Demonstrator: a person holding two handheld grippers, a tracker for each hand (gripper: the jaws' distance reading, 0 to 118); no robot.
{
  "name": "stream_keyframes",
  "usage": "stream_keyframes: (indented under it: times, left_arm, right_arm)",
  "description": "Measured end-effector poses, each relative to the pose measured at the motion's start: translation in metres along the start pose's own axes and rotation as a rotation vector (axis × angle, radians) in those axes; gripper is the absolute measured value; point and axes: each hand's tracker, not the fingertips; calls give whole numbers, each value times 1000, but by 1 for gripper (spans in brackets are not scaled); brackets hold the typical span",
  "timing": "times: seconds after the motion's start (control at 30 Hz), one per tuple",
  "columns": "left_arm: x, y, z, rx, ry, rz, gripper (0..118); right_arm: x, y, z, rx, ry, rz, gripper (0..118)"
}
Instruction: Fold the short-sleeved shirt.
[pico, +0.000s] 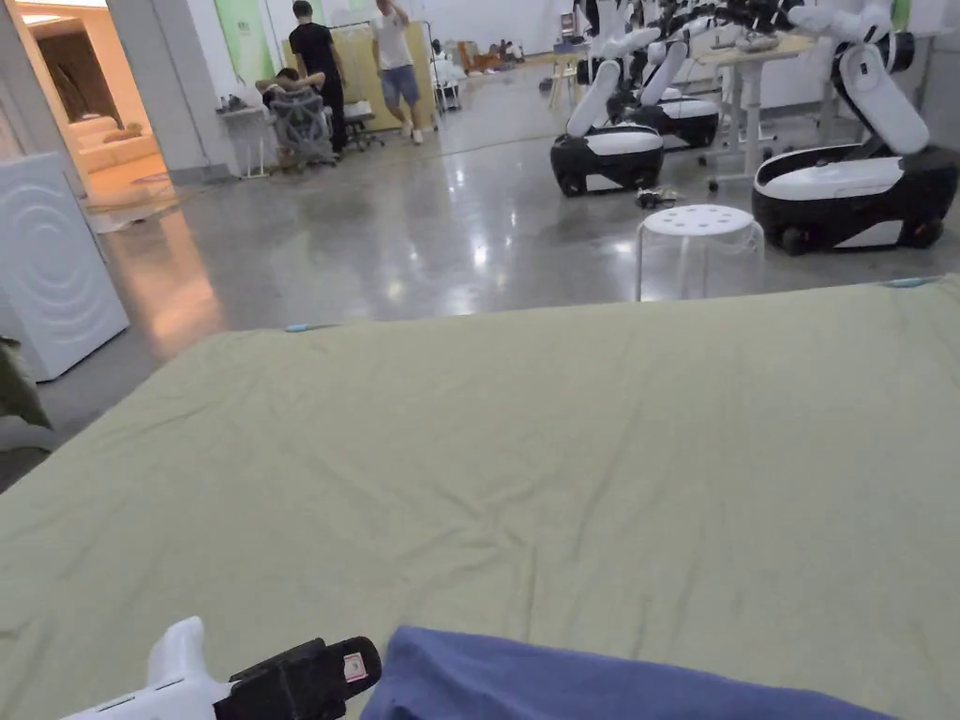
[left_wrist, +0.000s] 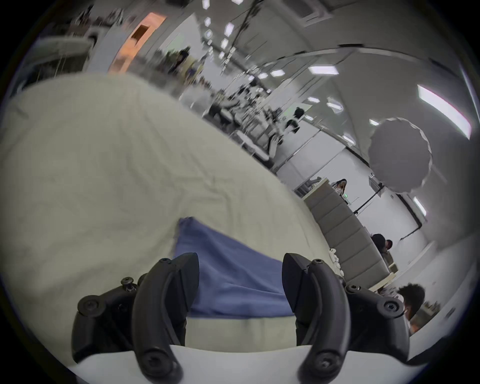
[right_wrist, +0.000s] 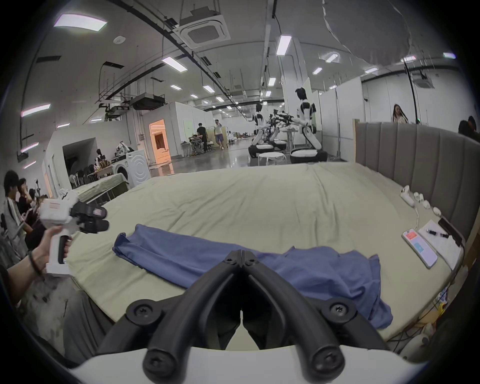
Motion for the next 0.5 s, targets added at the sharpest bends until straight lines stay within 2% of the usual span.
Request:
stream_keyframes:
  times: [0.07, 0.17, 0.27, 0.33, 0.4, 0.43, 0.47, 0.5]
  left_arm:
    - [-26, 9, -24, -43, 56, 55, 66]
    - [-57, 13, -56, -104, 61, 183, 65]
    - [-69, 10, -68, -58, -108, 326, 65]
    - [-71, 4, -80, -101, -171, 417, 64]
    - [-64, 1, -92, -121, -172, 381, 61]
    - [-60, 1, -95, -124, -165, 359, 53]
    - [-56, 1, -99, -138, -135, 333, 28]
    - [-53, -1, -104, -148, -113, 327, 12]
  right_arm:
    - [2, -3, 0, -18, -11, -6, 0]
    - [6, -6, 3, -34, -29, -8, 0]
    - [9, -7, 3, -51, -44, -23, 0]
    - [9, -6, 2, -57, -41, -38, 0]
    - [7, -5, 3, -59, -41, -42, 0]
    - [4, -4, 4, -59, -42, -37, 0]
    - [2, -3, 5, -60, -47, -29, 0]
    - [1, -3, 7, -60, -50, -21, 0]
